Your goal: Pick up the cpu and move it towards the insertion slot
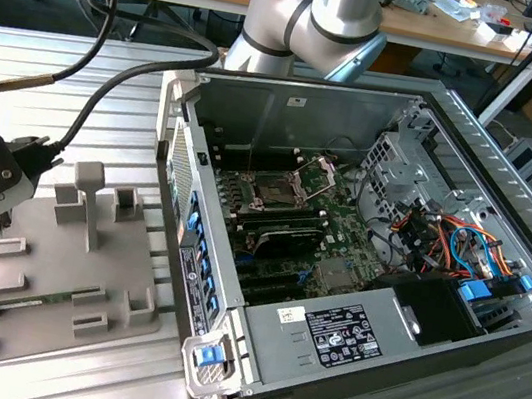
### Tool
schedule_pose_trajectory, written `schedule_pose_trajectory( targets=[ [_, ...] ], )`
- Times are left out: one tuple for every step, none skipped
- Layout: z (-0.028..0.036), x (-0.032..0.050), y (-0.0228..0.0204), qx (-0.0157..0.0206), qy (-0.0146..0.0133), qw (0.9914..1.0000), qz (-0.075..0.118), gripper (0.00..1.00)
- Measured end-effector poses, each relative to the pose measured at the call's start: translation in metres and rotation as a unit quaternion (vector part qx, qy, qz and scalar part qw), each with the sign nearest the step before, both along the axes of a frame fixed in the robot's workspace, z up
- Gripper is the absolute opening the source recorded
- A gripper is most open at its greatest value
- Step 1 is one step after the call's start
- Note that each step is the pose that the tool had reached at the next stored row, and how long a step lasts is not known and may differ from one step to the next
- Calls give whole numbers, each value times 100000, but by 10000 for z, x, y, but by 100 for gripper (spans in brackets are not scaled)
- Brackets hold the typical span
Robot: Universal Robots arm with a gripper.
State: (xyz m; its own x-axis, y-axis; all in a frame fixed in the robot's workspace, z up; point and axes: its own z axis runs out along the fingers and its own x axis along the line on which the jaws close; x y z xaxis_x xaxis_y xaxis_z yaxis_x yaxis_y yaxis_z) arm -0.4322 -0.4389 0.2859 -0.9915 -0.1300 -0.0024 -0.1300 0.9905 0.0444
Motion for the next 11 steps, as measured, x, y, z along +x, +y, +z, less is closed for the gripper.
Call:
schedule_pose_trajectory(
  targets=[
    [4,0,0,-4,2,100000,0,55],
    [5,0,0,-1,-2,100000,-1,55],
    [9,0,0,0,-1,100000,-2,55],
    [13,0,0,-2,2,100000,1,55],
    [17,0,0,3,-3,100000,-3,55],
    [22,0,0,-1,0,100000,-1,55],
    [27,0,0,-3,1,100000,-3,55],
    [45,0,0,-1,1,100000,-2,55],
    [63,0,0,3,-3,100000,-1,55],
    [73,0,0,2,-1,100000,-1,55],
    [87,0,0,-2,0,100000,-2,55]
  ],
)
